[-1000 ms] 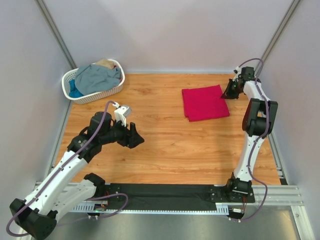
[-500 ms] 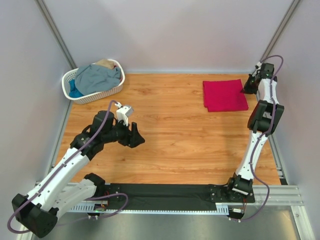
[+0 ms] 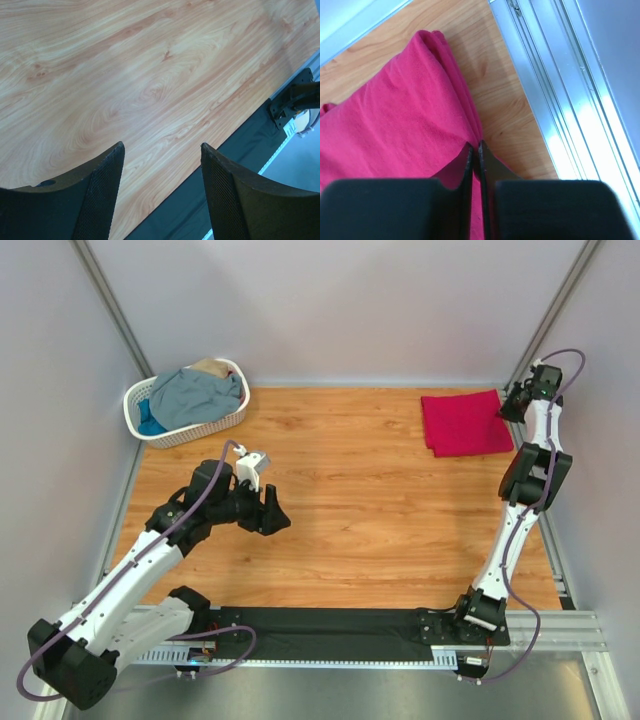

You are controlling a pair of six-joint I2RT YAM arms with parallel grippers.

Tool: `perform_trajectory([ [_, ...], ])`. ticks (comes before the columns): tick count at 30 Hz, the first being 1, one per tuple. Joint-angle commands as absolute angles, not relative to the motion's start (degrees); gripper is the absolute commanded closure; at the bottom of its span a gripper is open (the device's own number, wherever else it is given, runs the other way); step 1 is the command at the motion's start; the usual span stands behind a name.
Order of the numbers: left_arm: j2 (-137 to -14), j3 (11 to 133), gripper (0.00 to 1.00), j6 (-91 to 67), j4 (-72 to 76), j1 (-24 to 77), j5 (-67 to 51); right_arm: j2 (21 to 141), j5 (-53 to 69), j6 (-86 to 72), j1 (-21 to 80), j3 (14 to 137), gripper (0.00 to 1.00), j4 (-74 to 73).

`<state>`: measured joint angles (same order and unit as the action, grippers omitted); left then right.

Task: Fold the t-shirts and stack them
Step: Neatly place the folded tshirt to the corner

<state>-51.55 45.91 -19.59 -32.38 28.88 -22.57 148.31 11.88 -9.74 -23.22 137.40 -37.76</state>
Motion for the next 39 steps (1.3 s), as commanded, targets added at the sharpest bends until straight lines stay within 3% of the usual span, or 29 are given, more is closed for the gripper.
perform_trajectory([
  [1, -51.5, 46.6, 0.30, -19.0, -32.3, 28.7, -22.9, 148.8, 11.8, -12.7, -23.6, 138.3, 0.89, -33.4],
  [6, -49.6, 46.2, 0.30, -19.2, -31.3, 28.7, -23.1, 142.0, 9.5, -14.1, -23.6, 133.0, 0.66, -35.1],
  [11, -48.2, 46.5, 0.30, -19.6, -30.0, 28.7, -23.8, 128.9, 1.6, -17.6, -23.4, 122.4, 0.26, -38.2],
  [17, -46.4, 47.1, 0.30, -20.9, -28.4, 28.7, -23.9, 108.5, -5.7, -21.0, -19.3, 105.7, 0.01, -42.6],
  [22, -44.4, 51.2, 0.29, -21.4, -31.5, 28.7, -23.8, 90.6, -3.4, -23.3, -14.6, 90.6, 0.00, -46.8],
  [28, -41.1, 57.3, 0.27, -22.7, -33.7, 28.7, -22.7, 57.2, 9.6, -30.5, -3.8, 69.8, 0.00, -48.3],
  [32, -40.5, 61.2, 0.27, -22.9, -35.9, 28.7, -22.1, 44.7, 15.6, -34.3, 2.3, 62.7, 0.00, -48.2],
  [39, -37.3, 63.8, 0.27, -23.5, -38.0, 28.7, -21.9, 25.8, 23.8, -33.3, 3.0, 54.9, 0.00, -50.9],
])
